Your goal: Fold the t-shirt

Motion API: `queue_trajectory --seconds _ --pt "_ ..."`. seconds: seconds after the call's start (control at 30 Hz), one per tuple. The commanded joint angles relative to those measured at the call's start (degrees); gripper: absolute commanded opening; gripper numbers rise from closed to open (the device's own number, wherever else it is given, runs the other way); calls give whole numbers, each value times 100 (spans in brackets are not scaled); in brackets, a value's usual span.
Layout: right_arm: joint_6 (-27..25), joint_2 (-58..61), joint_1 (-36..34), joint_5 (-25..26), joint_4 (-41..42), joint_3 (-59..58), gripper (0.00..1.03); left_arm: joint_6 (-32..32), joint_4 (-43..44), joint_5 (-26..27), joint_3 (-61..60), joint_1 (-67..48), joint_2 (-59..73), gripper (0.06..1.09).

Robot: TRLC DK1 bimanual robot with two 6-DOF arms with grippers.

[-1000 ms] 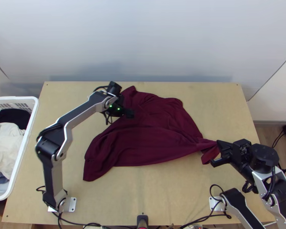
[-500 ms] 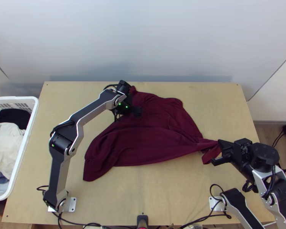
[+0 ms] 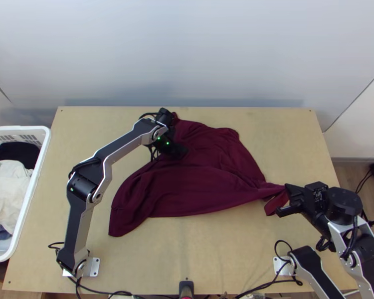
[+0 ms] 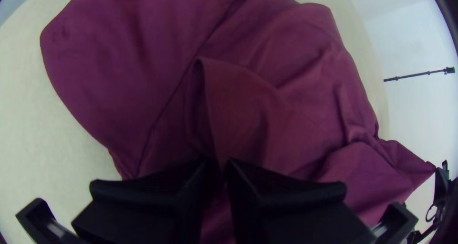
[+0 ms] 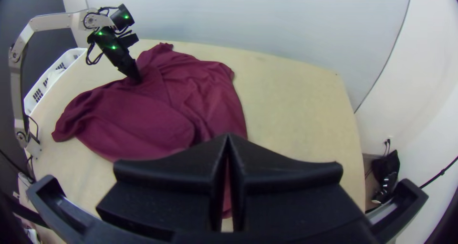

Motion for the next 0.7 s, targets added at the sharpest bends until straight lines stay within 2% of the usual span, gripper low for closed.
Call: queue_trajectory --seconds 0.0,0.13,0.47,0.67 --pt "-1 -43 -21 -3 64 -72 3 67 -126 38 -91 126 -173 28" --pt "-1 -43 -21 -3 90 -72 3 75 -302 12 49 363 -489 28" --pt "-10 -34 -91 59 310 15 3 75 -2183 12 2080 671 -1535 28" --pt "-1 880 -759 94 917 1562 3 -12 -1946 -14 2501 1084 -2502 28"
